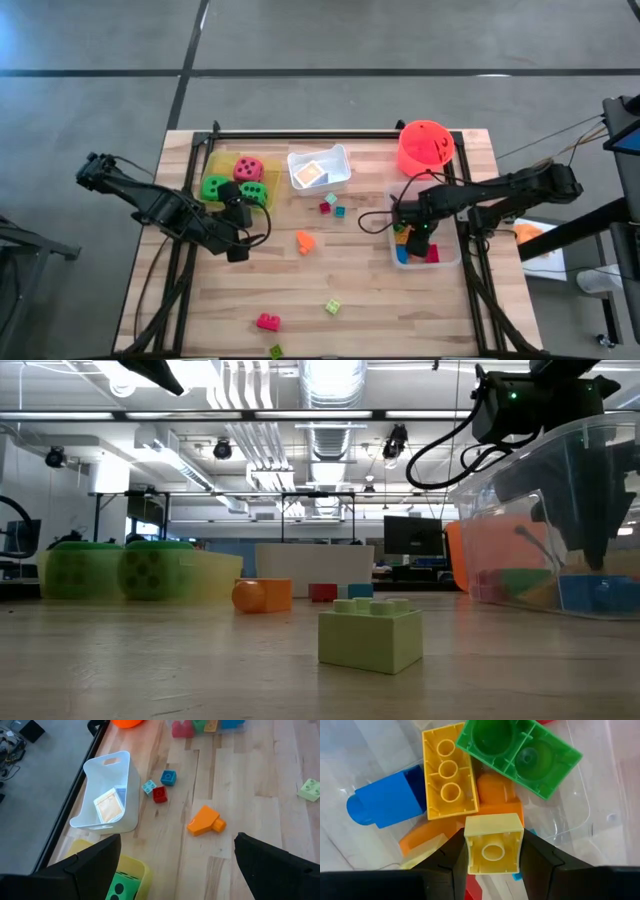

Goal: Pick & Place Toys
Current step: Put the yellow game piece into the transparent bin

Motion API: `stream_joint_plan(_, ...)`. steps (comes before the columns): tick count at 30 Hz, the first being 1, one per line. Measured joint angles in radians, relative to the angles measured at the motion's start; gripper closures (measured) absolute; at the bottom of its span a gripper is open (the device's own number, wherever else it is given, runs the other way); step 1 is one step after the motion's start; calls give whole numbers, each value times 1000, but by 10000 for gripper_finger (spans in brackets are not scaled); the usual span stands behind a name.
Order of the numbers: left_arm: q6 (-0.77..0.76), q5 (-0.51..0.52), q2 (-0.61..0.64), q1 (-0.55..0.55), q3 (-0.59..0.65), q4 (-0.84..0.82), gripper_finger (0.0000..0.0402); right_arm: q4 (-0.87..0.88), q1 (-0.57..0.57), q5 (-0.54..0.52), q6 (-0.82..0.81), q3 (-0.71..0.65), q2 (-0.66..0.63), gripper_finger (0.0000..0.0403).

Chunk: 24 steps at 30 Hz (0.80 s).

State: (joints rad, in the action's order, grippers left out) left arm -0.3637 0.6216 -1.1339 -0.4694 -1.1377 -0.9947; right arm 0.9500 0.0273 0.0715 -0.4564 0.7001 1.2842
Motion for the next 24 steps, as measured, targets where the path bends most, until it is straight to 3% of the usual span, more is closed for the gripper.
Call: stream_joint_plan(24, 0, 12, 0, 1, 0, 2, 27, -14, 0, 12, -95, -3, 6, 251)
